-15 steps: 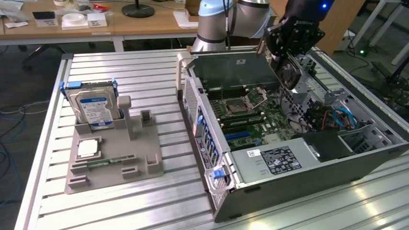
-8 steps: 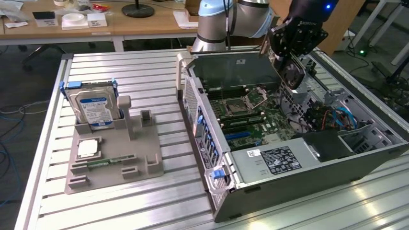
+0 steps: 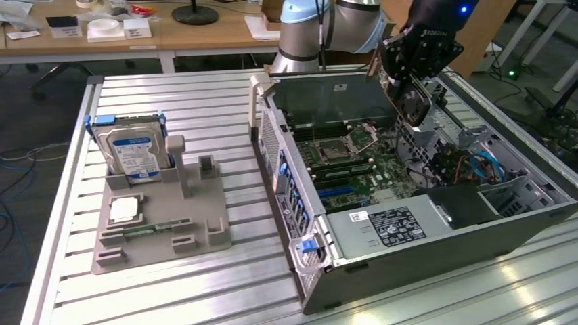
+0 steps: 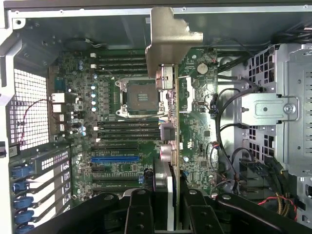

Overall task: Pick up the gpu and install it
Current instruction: 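Pick up the gpu and move the gpu toward the slot, then insert the gpu into the slot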

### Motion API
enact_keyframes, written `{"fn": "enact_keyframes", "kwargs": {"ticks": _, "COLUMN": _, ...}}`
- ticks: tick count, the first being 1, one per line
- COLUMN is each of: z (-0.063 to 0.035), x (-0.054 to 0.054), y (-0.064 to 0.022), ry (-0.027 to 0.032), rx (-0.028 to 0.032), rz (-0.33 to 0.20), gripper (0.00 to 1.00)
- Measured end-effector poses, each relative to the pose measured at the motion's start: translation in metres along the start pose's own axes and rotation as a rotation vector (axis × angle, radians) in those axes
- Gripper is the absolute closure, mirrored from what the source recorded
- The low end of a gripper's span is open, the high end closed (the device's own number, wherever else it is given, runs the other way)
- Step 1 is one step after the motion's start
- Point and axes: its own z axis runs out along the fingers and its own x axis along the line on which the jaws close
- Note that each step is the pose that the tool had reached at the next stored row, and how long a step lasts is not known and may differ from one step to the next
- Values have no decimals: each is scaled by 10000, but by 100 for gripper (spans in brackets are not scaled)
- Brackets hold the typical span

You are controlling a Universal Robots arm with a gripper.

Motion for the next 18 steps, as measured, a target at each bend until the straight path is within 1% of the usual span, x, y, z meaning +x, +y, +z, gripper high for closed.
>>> {"fn": "enact_keyframes", "kwargs": {"ticks": 4, "z": 0, "x": 0, "y": 0, "ry": 0, "rx": 0, "rz": -2, "gripper": 72}}
{"fn": "enact_keyframes", "kwargs": {"ticks": 6, "z": 0, "x": 0, "y": 0, "ry": 5, "rx": 3, "rz": -112, "gripper": 72}}
{"fn": "enact_keyframes", "kwargs": {"ticks": 18, "z": 0, "x": 0, "y": 0, "ry": 93, "rx": 31, "rz": -2246, "gripper": 72}}
